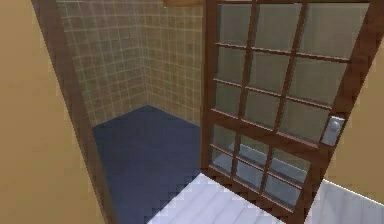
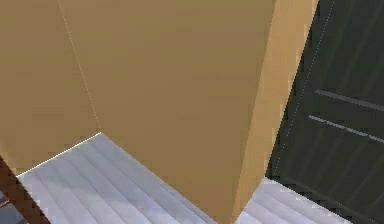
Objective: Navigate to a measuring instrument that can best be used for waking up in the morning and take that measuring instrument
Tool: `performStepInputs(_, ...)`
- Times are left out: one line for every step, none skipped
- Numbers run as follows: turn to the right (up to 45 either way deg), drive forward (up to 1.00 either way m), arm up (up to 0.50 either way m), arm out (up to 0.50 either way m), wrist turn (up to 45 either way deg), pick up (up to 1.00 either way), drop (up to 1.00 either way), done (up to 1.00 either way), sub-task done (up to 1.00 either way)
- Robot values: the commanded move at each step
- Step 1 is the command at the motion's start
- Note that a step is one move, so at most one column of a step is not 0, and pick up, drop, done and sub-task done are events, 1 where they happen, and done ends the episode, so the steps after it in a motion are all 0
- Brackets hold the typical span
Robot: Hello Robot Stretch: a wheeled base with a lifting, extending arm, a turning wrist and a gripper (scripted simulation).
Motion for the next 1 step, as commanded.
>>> performStepInputs(6.0, 0.00, 0.00, 0.00, 0.0, 0.00, 0.00, 0.00, 0.00)
